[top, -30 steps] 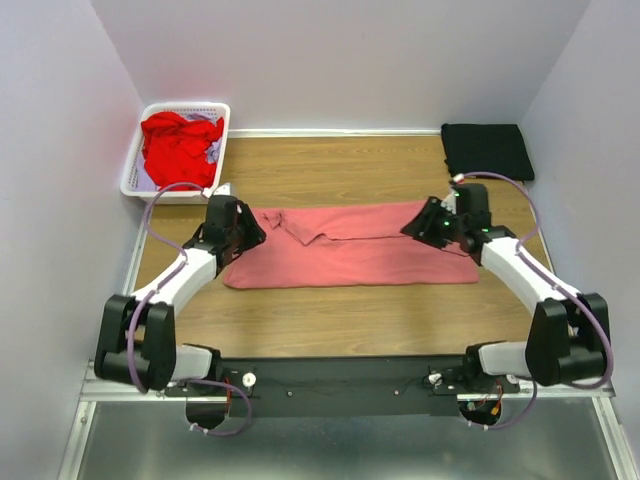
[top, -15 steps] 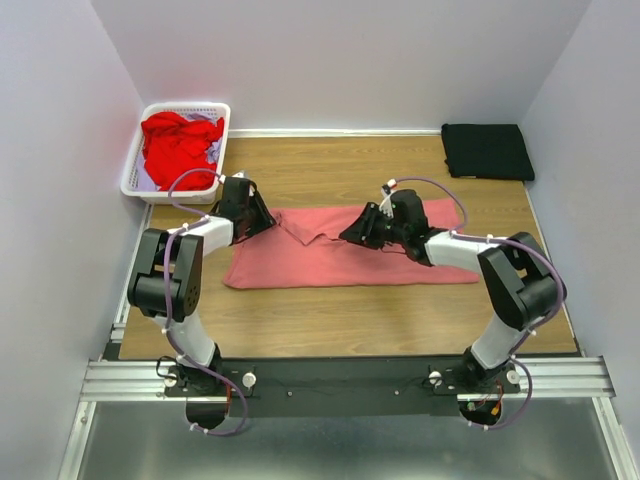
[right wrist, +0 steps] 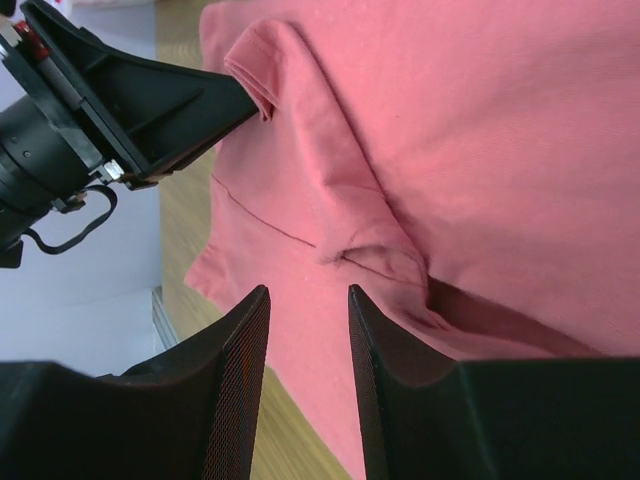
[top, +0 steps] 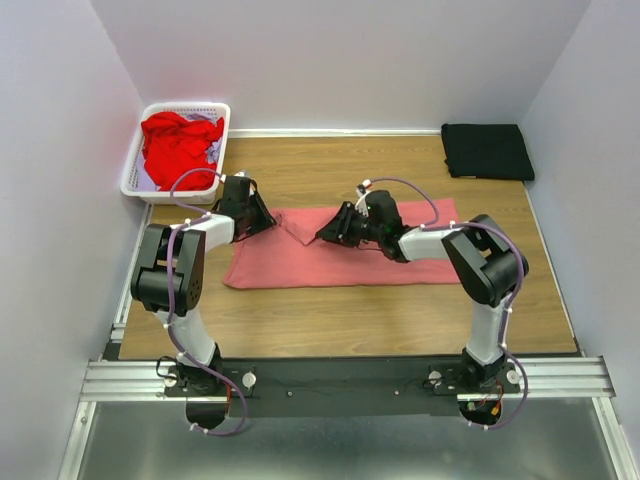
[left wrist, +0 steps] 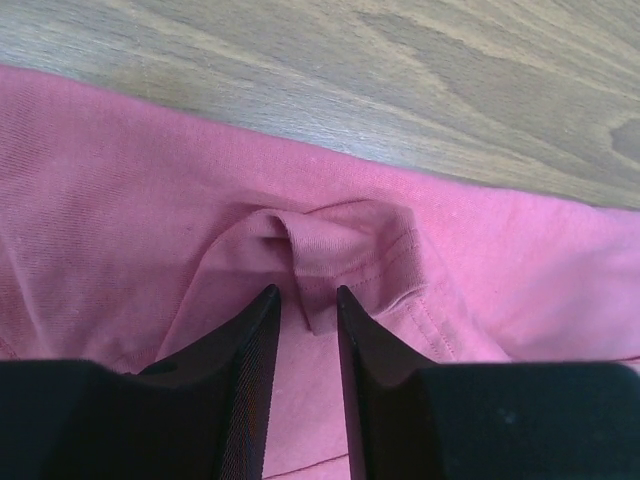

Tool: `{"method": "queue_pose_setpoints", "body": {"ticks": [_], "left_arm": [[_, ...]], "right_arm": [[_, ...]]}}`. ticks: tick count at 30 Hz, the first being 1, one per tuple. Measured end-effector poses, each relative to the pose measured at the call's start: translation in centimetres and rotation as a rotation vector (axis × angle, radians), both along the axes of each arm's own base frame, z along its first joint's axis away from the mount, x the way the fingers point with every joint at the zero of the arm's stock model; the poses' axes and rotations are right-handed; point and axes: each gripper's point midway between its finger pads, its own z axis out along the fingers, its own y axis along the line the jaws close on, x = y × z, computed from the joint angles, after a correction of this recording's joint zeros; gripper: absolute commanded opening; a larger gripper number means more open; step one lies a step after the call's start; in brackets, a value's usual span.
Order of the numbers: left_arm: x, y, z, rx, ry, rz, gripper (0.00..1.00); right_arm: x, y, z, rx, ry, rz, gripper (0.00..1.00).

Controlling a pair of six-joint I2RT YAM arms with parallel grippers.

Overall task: Fold and stack the t-shirts
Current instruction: Fold the tshirt

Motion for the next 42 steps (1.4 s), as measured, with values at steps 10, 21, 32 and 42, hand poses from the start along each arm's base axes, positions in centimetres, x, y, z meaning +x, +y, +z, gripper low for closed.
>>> {"method": "queue_pose_setpoints", "body": {"ticks": [10, 21, 32, 42], "left_arm": [[-0.3, -0.6, -0.1, -0.026, 0.011, -0.022, 0.1], [0.1, -0.8, 0.6, -0.03, 0.005, -0.041, 0.0], [0.6, -0.1, 1.4, 0.036, -0.001, -0.057, 0.0], [0.1, 0.2, 1.0, 0.056, 0.021, -0.064, 0.0]], "right_arm": [[0.2, 2.7, -1.1, 0.012, 0.014, 0.025, 0.44], [0.1, 3.2, -1.7, 0.006, 0.04, -0.036, 0.44], [0.3, 3.4, -1.7, 0.016, 0.065, -0.086, 0.43], [-0.8, 4.7, -2.2, 0.02, 0.094, -0.092, 0.43]]}}
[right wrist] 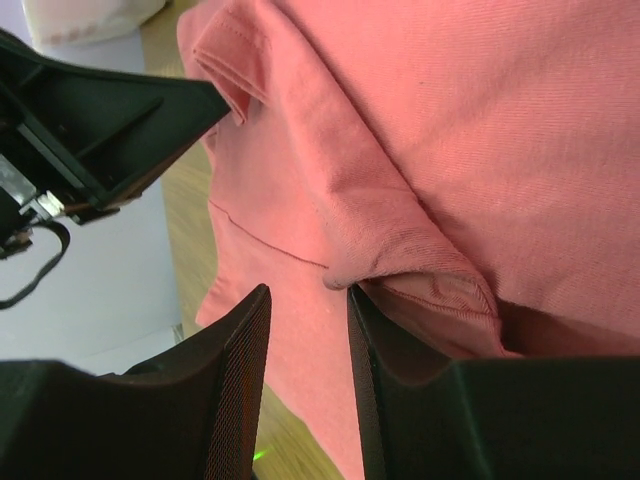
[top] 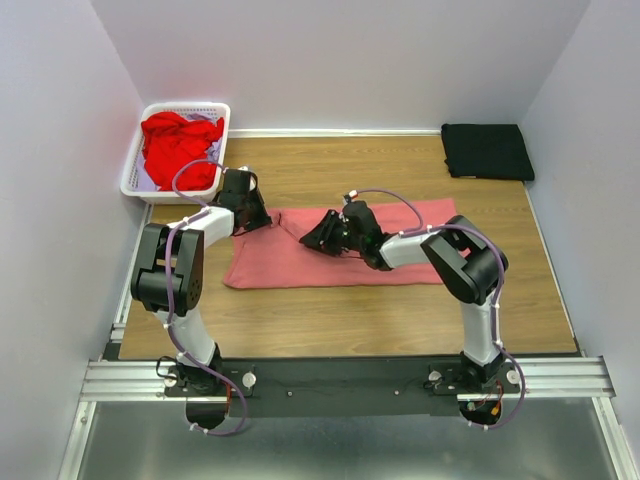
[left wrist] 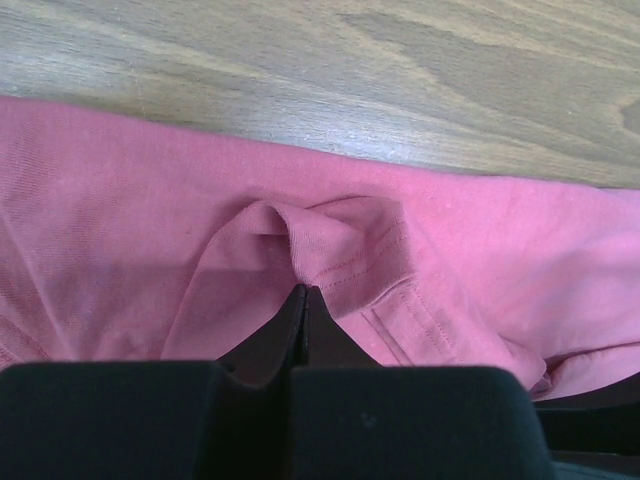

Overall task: Fold and stack the t-shirts
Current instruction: Fold the tshirt

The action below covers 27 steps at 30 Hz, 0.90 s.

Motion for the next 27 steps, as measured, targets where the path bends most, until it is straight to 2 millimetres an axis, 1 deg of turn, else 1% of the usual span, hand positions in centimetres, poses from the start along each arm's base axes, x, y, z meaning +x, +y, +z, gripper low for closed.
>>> {"method": "queue_pose_setpoints", "body": {"ticks": [2, 3, 5, 9, 14, 15, 17, 18, 24, 27], "left_arm": [[-0.1, 0.0, -0.1, 0.003, 0.003, -0.002, 0.0], [-0.1, 0.0, -0.1, 0.004, 0.005, -0.002, 0.0], [-0.2, 0.1, -0.1, 0.005, 0.007, -0.003, 0.0], [-0.2, 0.1, -0.2, 0.006, 0.01, -0.002, 0.0], [-0.2, 0.1, -0.2, 0.009, 0.011, -0.004, 0.0], [-0.2, 0.1, -0.1, 0.009, 0.011, -0.004, 0.0], [-0.1, 0.1, 0.1, 0.009, 0.008, -0.005, 0.0], [0.0, 0.1, 0.2, 0.009, 0.005, -0.005, 0.0], [0.4, 0.6, 0.6, 0.036, 0.001, 0.001, 0.0], [0.8, 1.1, 0.9, 0.057, -0.006, 0.009, 0.0]], "right_arm": [[0.2, -0.1, -0.1, -0.001, 0.003, -0.019, 0.42], [0.3, -0.1, -0.1, -0.002, 0.004, -0.026, 0.4], [0.5, -0.2, -0.2, -0.002, 0.009, -0.044, 0.4], [0.8, -0.4, -0.8, -0.003, 0.03, -0.071, 0.37], [0.8, -0.5, -1.8, -0.009, 0.057, -0.09, 0.27], [0.8, -0.5, -1.8, -0.008, 0.058, -0.092, 0.22], [0.8, -0.5, -1.8, -0.006, 0.063, -0.099, 0.17], [0.9, -0.5, -1.8, -0.005, 0.065, -0.103, 0.12], [0.8, -0.6, -1.8, -0.01, 0.07, -0.106, 0.02], [0.8, -0.7, -1.3, -0.019, 0.059, -0.1, 0.01]]}}
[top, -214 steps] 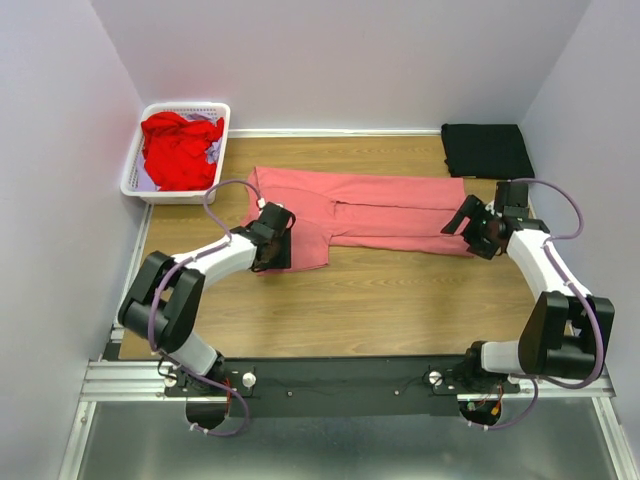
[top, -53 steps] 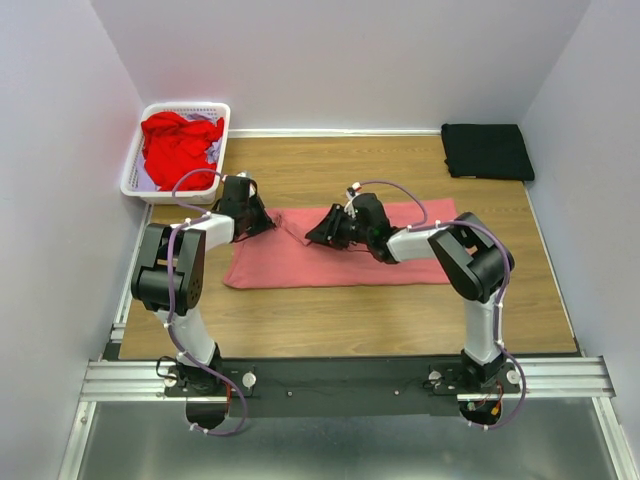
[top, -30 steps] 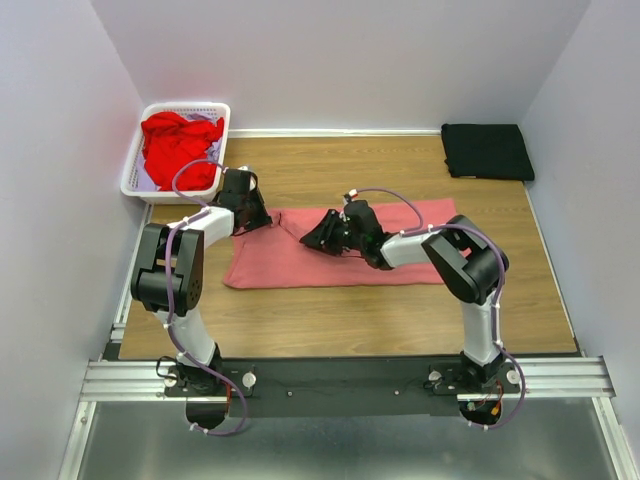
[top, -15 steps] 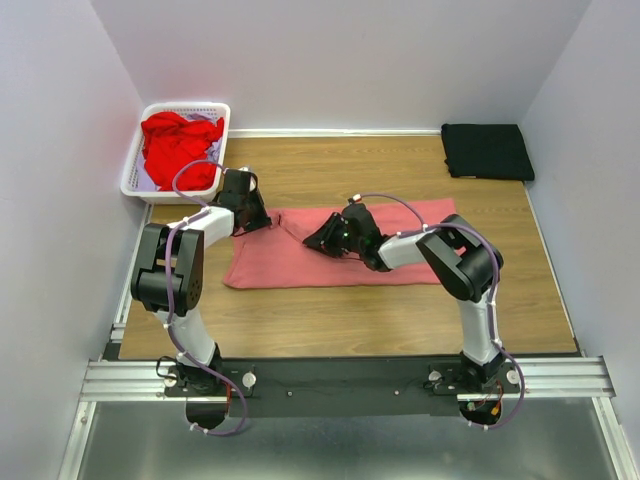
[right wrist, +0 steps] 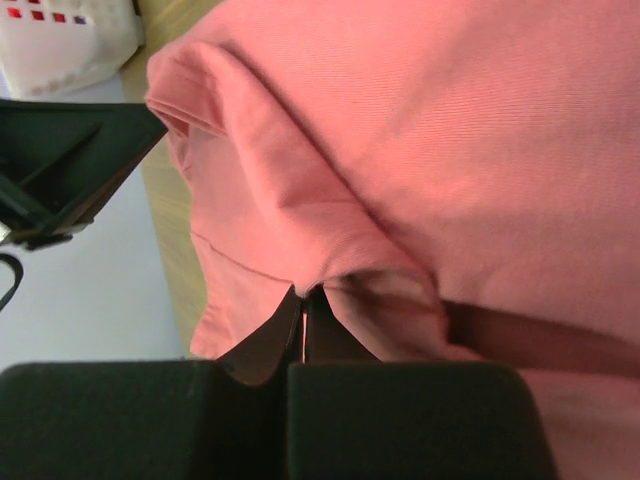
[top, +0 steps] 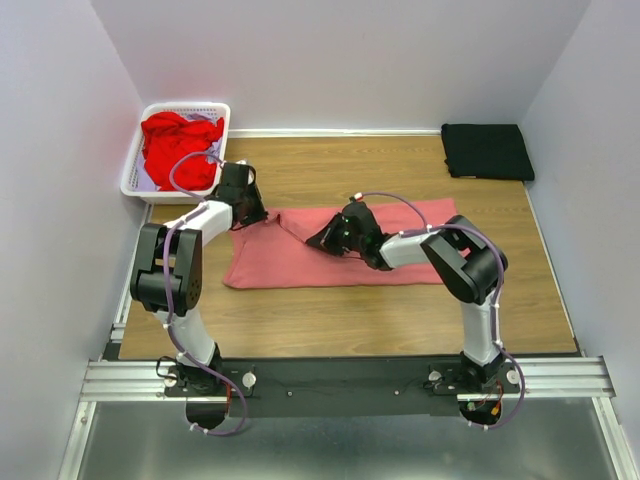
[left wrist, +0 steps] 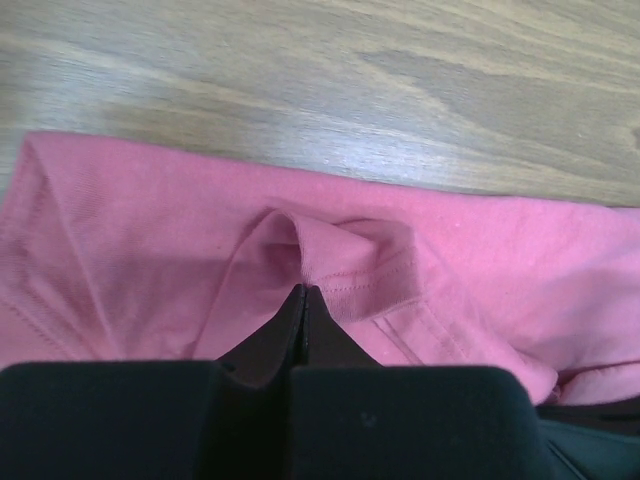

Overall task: Fold and stack the t-shirts
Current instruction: Fold the tshirt

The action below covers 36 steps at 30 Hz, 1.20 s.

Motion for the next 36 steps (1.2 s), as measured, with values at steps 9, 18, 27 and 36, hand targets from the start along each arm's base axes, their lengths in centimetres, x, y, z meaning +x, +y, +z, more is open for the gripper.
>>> {"method": "queue_pose_setpoints", "body": {"ticks": [9, 18, 27, 36], "left_arm": [[-0.1, 1.7, 0.4, 0.075, 0.018, 0.011, 0.0], [-0.3, 2.2, 0.9, 0.12, 0.035, -0.011, 0.0], [-0.4, 3.0, 1.2, 0.169, 0.052, -0.01, 0.0], [-0.4, 3.2, 2.1, 0.193, 0.06, -0.032, 0.0]], "right_arm": [[0.3, 0.0, 2.3, -0.064, -0.058, 0.047, 0.01], [-1.1, -0.8, 0.5, -0.141, -0.018, 0.108, 0.0], [-1.4, -1.8, 1.3, -0.159, -0.021, 0.152, 0.0], [-1.2, -3.1, 1.4, -0.163, -0.008, 0.197, 0.01]]}}
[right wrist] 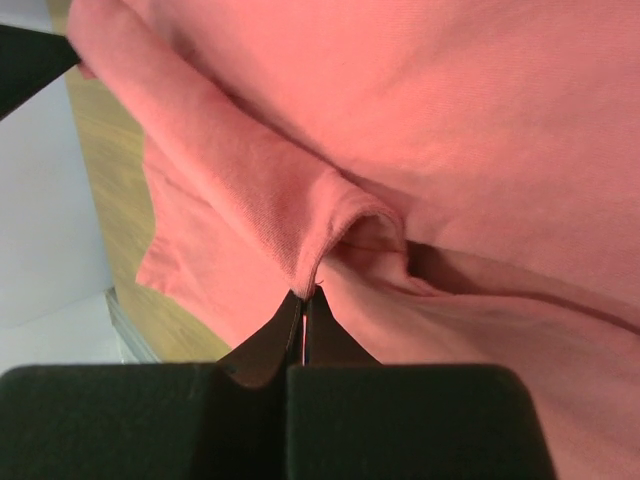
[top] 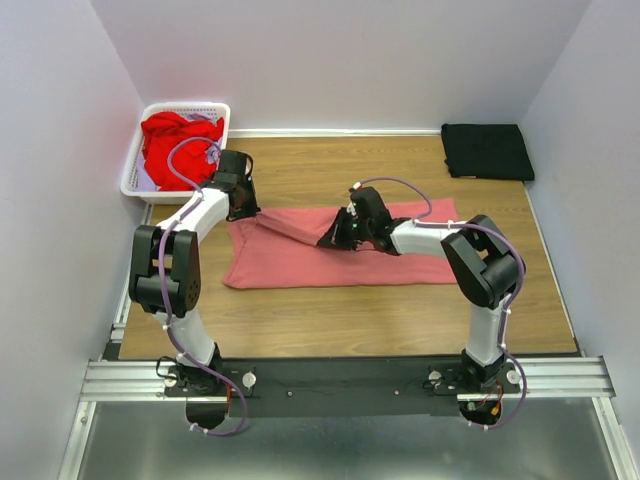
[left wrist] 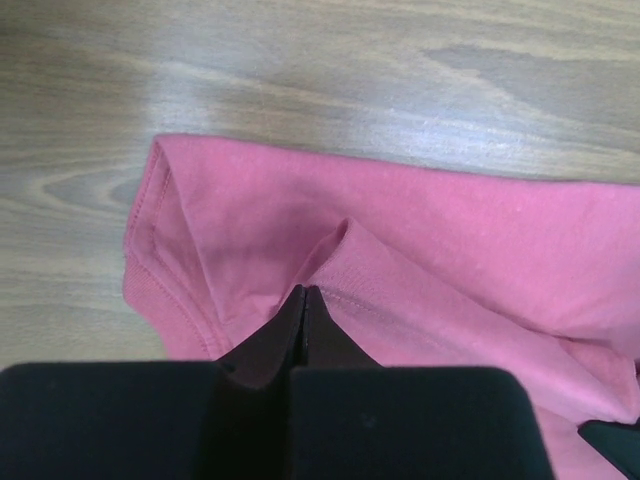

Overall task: Fold and stack the t-shirts
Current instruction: Fold the tshirt

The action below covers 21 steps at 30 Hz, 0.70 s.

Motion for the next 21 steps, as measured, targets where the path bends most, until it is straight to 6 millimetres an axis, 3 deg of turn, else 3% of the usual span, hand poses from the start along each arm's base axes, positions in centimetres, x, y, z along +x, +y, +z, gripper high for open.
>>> {"method": "queue_pose_setpoints", "body": {"ticks": [6, 12, 21], "left_arm": [[-1.3, 0.3, 0.1, 0.017, 0.021, -0.019, 0.0], [-3.2, 0.3, -1.5, 0.016, 0.078, -0.039, 0.0], [-4.0, 0.4, -2.1, 0.022, 0.105, -0.051, 0.0]], "right_arm": [[-0.8, 0.4, 0.4, 0.009, 0.021, 0.058, 0.01], [-1.8, 0.6, 0.1, 0.007, 0.062, 0.108, 0.01], [-2.9, 0.5, -2.1, -0.019, 0.127, 0.15, 0.02]]}}
